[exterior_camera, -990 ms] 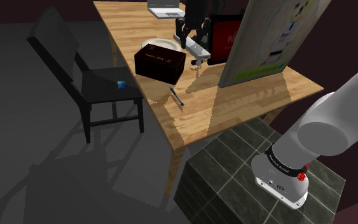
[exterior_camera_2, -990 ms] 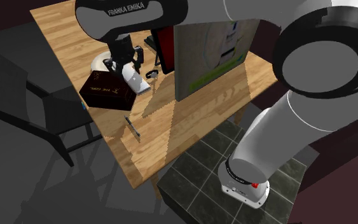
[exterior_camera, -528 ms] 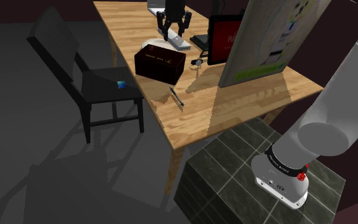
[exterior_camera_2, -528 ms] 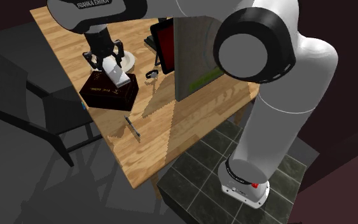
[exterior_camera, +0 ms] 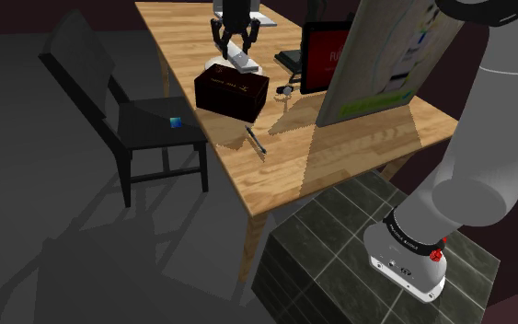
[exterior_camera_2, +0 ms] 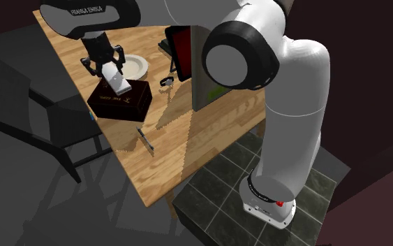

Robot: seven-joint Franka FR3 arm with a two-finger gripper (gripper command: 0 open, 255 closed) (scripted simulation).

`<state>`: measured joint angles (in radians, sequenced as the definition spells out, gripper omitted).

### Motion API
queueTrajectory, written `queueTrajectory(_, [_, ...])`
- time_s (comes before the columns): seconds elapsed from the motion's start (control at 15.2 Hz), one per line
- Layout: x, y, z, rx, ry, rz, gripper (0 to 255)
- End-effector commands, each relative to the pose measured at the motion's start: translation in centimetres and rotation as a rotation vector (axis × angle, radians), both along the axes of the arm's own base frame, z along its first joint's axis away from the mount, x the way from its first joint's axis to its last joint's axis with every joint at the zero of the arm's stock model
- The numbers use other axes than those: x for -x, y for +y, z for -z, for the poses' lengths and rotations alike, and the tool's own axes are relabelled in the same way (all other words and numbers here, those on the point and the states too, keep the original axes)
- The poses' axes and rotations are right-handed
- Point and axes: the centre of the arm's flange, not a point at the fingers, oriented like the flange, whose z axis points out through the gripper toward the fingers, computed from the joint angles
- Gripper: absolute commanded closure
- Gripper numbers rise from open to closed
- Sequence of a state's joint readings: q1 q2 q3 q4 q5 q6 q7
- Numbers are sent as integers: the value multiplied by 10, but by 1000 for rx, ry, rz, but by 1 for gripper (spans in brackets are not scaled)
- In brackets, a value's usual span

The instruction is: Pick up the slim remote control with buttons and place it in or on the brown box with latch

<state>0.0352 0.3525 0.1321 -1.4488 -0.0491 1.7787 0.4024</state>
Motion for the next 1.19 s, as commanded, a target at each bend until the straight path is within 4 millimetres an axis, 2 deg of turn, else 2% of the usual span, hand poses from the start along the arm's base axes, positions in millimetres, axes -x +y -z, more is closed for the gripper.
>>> queueTrajectory(0.0, [0,-1,10,0,-1,0,255])
queueTrajectory(0.53, [0,-1,54,0,-1,0,255])
queueTrajectory(1.06, [0,-1,54,0,-1,0,255])
queueTrajectory(1.12, [0,-1,54,0,-1,0,0])
